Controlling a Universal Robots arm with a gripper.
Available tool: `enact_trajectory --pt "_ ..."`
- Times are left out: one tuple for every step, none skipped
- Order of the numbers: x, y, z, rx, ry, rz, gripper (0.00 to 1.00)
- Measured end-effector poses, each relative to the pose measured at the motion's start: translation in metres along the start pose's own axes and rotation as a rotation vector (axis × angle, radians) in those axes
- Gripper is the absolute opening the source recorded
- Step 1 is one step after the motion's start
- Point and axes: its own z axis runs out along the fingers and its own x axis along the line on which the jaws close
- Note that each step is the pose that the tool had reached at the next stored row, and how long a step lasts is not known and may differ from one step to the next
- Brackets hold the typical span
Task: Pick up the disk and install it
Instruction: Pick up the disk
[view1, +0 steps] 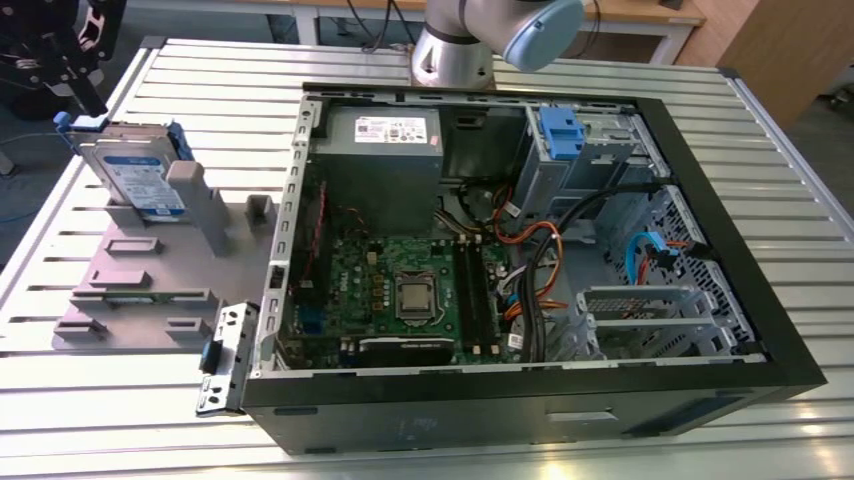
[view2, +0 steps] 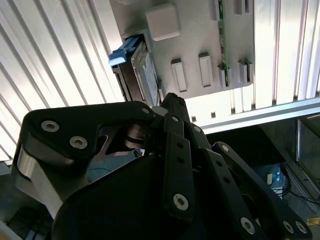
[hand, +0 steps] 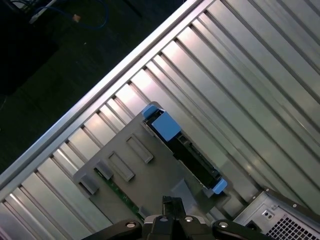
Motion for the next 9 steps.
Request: enact_trajectory --pt "0.0000 0.0000 0.0000 0.0000 0.0000 -0.002 0.11" --pt "0.0000 0.0000 0.0000 -0.0001 0.0001 -0.003 0.11" --pt "0.0000 0.0000 0.0000 -0.0001 0.0001 -0.004 0.11" --pt "0.0000 0.0000 0.0000 -0.0002 0.0001 -0.006 0.11" --pt "0.0000 0.0000 0.0000 -0.0002 0.0001 -0.007 0.11" --pt "0.0000 0.0000 0.0000 -0.0002 0.0001 -0.009 0.11" --pt "0.0000 0.0000 0.0000 -0.0002 0.0002 -0.010 0.11" --pt "0.0000 0.0000 0.0000 -0.0003 0.0002 -0.011 0.11" --pt "0.0000 0.0000 0.0000 -0.0003 0.0002 -0.013 0.11"
